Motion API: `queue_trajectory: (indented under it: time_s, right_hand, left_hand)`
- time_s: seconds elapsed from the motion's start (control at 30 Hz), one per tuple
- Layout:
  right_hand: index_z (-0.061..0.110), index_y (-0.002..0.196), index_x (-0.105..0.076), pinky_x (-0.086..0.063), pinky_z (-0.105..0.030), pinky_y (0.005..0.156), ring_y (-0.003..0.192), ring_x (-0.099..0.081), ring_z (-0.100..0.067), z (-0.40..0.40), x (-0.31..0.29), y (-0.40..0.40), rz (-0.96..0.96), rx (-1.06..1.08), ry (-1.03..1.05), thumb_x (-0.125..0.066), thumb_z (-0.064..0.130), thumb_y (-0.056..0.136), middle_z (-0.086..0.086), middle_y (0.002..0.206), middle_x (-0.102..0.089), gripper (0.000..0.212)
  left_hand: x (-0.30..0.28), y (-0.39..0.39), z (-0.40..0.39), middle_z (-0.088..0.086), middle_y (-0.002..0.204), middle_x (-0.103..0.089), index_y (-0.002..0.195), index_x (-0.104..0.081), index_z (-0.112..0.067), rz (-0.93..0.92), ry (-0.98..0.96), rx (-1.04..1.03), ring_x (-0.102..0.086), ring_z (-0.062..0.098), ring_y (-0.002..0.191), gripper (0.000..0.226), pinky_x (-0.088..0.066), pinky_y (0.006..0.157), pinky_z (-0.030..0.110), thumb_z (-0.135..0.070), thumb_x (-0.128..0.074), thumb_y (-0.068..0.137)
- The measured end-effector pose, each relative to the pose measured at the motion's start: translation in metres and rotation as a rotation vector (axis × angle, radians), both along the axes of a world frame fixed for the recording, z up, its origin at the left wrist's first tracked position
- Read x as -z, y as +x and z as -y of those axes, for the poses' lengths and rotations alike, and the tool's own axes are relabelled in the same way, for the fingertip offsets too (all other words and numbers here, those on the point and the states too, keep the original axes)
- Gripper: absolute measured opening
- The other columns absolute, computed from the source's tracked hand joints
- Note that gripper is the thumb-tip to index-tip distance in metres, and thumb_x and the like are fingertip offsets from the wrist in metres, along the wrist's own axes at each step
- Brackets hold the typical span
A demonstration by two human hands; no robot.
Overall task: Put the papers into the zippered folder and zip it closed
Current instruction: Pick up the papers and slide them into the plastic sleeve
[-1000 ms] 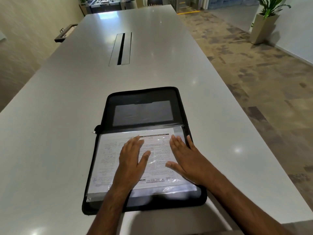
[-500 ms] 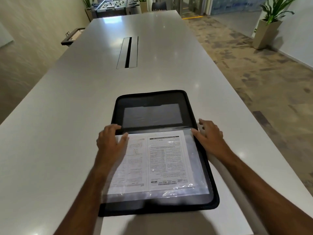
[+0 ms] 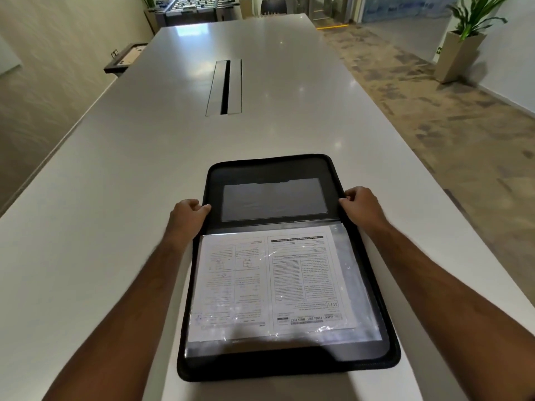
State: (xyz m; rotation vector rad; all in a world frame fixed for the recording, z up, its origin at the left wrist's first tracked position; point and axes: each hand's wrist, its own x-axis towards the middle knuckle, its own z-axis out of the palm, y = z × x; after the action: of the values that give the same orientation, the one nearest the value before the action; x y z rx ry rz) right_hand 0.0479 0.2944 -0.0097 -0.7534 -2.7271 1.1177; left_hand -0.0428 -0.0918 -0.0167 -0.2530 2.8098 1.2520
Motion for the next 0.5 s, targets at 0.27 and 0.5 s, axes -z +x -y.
queue_trajectory:
  time_s: [0.27,0.5]
  right_hand:
    - [-0.019,0.076,-0.064,-0.038,-0.032,0.071,0.07,-0.047,-0.023,-0.021,-0.006,-0.013,-0.016,0.046,-0.17,-0.066,0.003,0.082,-0.037,0.071,-0.057,0.023]
    - [-0.006,0.112,-0.073,-0.057,-0.026,0.08,0.101,-0.072,-0.036,-0.021,-0.007,-0.03,-0.149,0.036,-0.225,-0.072,-0.001,0.09,-0.021,0.103,-0.075,0.022]
  left_hand:
    - [0.003,-0.016,0.009,0.013,0.117,-0.076,0.129,-0.07,-0.007,0.003,0.136,0.058,-0.073,0.03,0.107,0.036,-0.06,0.098,0.049,-0.015,-0.075,0.095]
    - [-0.004,-0.028,0.002,0.004,0.108,-0.078,0.129,-0.071,-0.013,-0.042,0.244,0.06,-0.074,0.022,0.1,0.035,-0.062,0.094,0.045,-0.013,-0.075,0.094]
